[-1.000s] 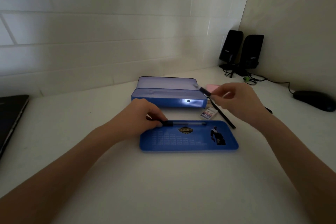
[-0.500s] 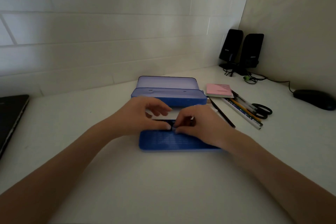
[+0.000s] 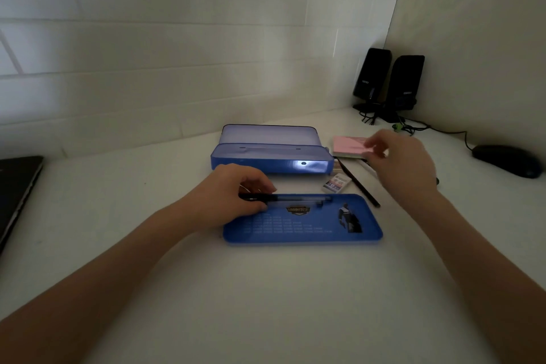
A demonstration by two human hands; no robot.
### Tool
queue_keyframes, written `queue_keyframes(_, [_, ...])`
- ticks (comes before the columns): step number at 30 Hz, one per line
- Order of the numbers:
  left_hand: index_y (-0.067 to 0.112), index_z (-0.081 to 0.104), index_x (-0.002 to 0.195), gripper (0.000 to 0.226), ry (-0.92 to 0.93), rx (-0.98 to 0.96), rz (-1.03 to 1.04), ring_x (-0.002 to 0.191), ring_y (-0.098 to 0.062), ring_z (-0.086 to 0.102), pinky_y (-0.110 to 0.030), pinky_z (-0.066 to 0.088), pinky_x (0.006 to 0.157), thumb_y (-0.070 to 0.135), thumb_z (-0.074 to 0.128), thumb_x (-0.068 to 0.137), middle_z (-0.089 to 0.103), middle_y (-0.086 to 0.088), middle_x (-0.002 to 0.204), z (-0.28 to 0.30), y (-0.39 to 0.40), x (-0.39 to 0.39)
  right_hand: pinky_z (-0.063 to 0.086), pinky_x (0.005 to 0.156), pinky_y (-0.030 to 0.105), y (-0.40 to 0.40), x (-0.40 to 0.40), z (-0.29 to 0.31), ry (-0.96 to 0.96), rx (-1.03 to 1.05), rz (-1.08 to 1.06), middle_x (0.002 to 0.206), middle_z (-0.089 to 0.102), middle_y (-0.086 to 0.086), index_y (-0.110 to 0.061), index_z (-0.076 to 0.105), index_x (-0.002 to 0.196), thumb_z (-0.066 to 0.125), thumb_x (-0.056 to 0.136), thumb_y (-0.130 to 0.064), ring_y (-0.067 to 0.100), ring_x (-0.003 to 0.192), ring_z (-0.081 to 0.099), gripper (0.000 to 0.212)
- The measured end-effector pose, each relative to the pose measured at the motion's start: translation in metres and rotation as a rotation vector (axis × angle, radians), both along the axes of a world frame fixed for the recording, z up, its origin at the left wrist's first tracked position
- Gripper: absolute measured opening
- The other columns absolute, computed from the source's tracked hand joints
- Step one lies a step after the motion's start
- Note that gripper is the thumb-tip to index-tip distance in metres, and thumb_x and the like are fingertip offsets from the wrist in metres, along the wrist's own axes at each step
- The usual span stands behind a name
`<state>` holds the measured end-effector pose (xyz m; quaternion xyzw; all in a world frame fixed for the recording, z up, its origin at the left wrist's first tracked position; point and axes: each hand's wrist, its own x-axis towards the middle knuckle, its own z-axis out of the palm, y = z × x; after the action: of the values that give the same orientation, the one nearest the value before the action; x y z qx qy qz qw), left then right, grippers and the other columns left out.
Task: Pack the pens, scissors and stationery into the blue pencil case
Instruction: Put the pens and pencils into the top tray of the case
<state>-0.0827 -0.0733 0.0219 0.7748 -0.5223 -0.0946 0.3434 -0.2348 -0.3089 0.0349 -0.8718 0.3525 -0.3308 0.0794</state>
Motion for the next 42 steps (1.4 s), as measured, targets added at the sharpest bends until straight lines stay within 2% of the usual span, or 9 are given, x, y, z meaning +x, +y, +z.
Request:
queue_keyframes(2, [0.025, 0.071, 0.093, 0.022, 0.006, 0.005, -0.006, 0.088, 0.005, 0.062, -0.006, 0.047, 0.081, 0.013, 0.073, 0.075, 0.07, 0.015, 0.091, 0.0, 0.0, -0.001, 0.047, 0.079, 0.039, -0.018, -0.005, -0.008, 0.174, 0.012, -0.148, 0.106, 0.063, 0.008, -0.021, 0.064, 0.109, 0.059, 0.087, -0.031, 0.028, 0.099, 0.055, 0.025])
queue_keyframes(4, [0.025, 0.072, 0.092, 0.021, 0.014, 0.004, -0.009, 0.088, 0.004, 0.063, -0.006, 0.047, 0.082, 0.012, 0.073, 0.075, 0.071, 0.015, 0.09, 0.0, 0.0, -0.001, 0.045, 0.081, 0.041, -0.026, -0.005, -0.015, 0.28, 0.059, -0.207, 0.108, 0.058, 0.013, -0.017, 0.065, 0.113, 0.056, 0.09, -0.031, 0.032, 0.103, 0.051, 0.029])
queue_keyframes(9, [0.026, 0.072, 0.092, 0.022, 0.029, 0.014, -0.011, 0.09, 0.003, 0.063, -0.008, 0.047, 0.086, 0.011, 0.072, 0.076, 0.071, 0.014, 0.092, 0.0, 0.001, -0.001, 0.048, 0.075, 0.04, -0.034, 0.003, -0.023, 0.268, 0.067, -0.186, 0.104, 0.055, 0.017, -0.009, 0.066, 0.109, 0.051, 0.091, -0.016, 0.034, 0.094, 0.055, 0.024])
queue_keyframes(14, [0.027, 0.073, 0.092, 0.023, 0.016, 0.023, -0.001, 0.09, 0.005, 0.063, -0.005, 0.046, 0.085, 0.01, 0.071, 0.076, 0.071, 0.016, 0.093, 0.001, 0.001, -0.002, 0.038, 0.067, 0.034, -0.033, 0.006, -0.025, 0.372, 0.037, -0.195, 0.092, 0.053, 0.018, 0.001, 0.06, 0.101, 0.045, 0.09, -0.005, 0.033, 0.089, 0.054, 0.02])
queue_keyframes(16, [0.028, 0.073, 0.092, 0.025, 0.022, 0.027, 0.001, 0.09, 0.005, 0.063, -0.004, 0.045, 0.084, 0.009, 0.07, 0.076, 0.071, 0.017, 0.093, 0.001, 0.001, -0.003, 0.038, 0.066, 0.035, -0.032, 0.007, -0.025, 0.366, 0.028, -0.198, 0.093, 0.053, 0.019, 0.002, 0.059, 0.101, 0.046, 0.089, -0.002, 0.032, 0.087, 0.053, 0.018])
queue_keyframes(26, [0.03, 0.072, 0.091, 0.029, 0.03, 0.036, -0.005, 0.091, 0.004, 0.063, -0.009, 0.047, 0.087, 0.006, 0.068, 0.076, 0.071, 0.017, 0.094, 0.002, 0.002, -0.004, 0.043, 0.08, 0.04, -0.027, 0.003, -0.027, 0.259, -0.017, -0.206, 0.109, 0.053, 0.022, 0.0, 0.055, 0.113, 0.047, 0.089, -0.002, 0.035, 0.103, 0.047, 0.026])
queue_keyframes(33, [0.03, 0.071, 0.09, 0.028, 0.032, 0.029, 0.0, 0.091, 0.001, 0.064, -0.015, 0.049, 0.089, 0.006, 0.069, 0.076, 0.071, 0.016, 0.093, 0.002, 0.003, -0.003, 0.043, 0.072, 0.044, -0.022, 0.003, -0.028, 0.189, 0.036, -0.207, 0.108, 0.054, 0.025, -0.001, 0.046, 0.113, 0.047, 0.091, -0.007, 0.039, 0.097, 0.053, 0.023])
queue_keyframes(38, [0.028, 0.071, 0.092, 0.027, 0.032, 0.025, -0.004, 0.092, 0.001, 0.063, -0.012, 0.048, 0.089, 0.006, 0.068, 0.077, 0.071, 0.014, 0.095, 0.002, 0.002, -0.005, 0.038, 0.065, 0.04, -0.017, 0.005, -0.023, 0.148, -0.027, -0.262, 0.113, 0.051, 0.018, -0.011, 0.043, 0.119, 0.046, 0.092, -0.008, 0.034, 0.099, 0.052, 0.028])
queue_keyframes(42, [0.024, 0.072, 0.095, 0.024, 0.03, -0.002, 0.01, 0.093, -0.001, 0.064, -0.009, 0.047, 0.087, 0.007, 0.068, 0.078, 0.071, 0.011, 0.098, -0.002, -0.001, -0.009, 0.043, 0.068, 0.039, -0.013, 0.006, -0.023, 0.003, -0.034, -0.117, 0.111, 0.056, 0.015, -0.012, 0.047, 0.117, 0.038, 0.096, -0.015, 0.03, 0.096, 0.054, 0.023])
